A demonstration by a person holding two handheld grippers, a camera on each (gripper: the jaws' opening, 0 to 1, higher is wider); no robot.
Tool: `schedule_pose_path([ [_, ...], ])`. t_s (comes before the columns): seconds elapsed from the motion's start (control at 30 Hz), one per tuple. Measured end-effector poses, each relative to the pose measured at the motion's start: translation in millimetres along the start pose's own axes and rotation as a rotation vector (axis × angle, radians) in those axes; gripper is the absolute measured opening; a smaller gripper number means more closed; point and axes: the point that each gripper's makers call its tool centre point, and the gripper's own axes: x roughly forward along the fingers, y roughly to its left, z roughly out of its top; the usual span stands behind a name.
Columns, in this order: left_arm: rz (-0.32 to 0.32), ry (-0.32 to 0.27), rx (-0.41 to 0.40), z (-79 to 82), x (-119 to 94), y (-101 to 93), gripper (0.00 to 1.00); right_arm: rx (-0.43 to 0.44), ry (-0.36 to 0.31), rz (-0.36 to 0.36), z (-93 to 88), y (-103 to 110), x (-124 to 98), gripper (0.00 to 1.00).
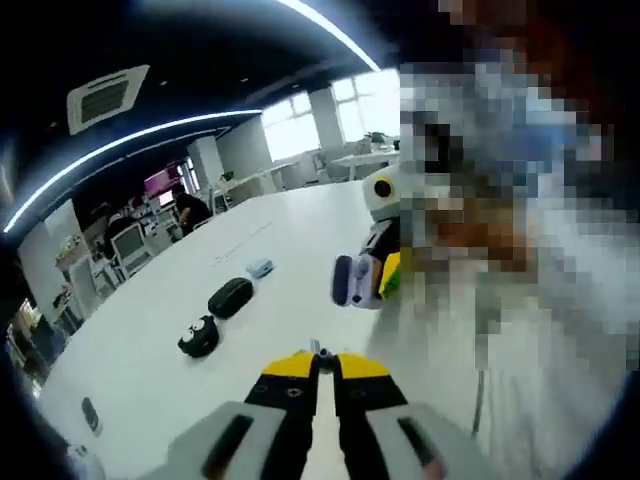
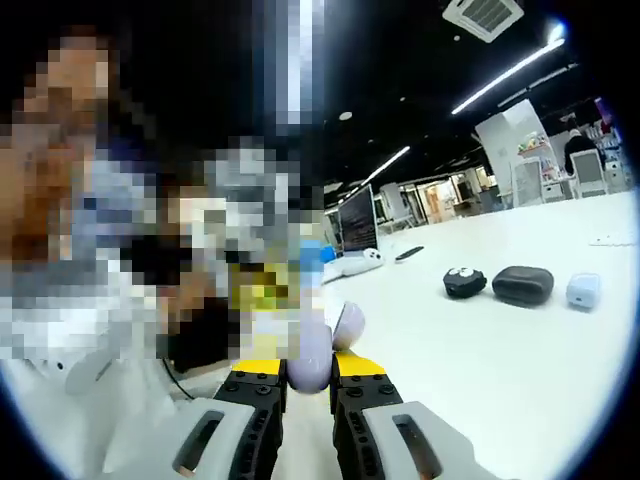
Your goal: Pick up the earbuds from the table and place the earbuds into the earbud case
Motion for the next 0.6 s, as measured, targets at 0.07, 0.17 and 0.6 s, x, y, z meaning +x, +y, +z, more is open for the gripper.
schedule_pose_path([
  [0.07, -0.059, 0.020, 0.028, 10.0, -1.9, -5.9, 0.08, -0.021, 0.016, -0.008, -2.4, 0.5, 1.0, 0.16],
  [0.17, -0.165, 0.048, 0.055, 22.6, -1.1, -15.9, 0.08, -0.046, 0.033, -0.002, -4.1, 1.9, 1.1, 0.16],
  [0.6, -0.395, 0.210, 0.085, 13.0, 25.5, -44.6, 0.08, -0.109, 0.096, 0.044, -15.8, 15.4, 3.1, 0.16],
])
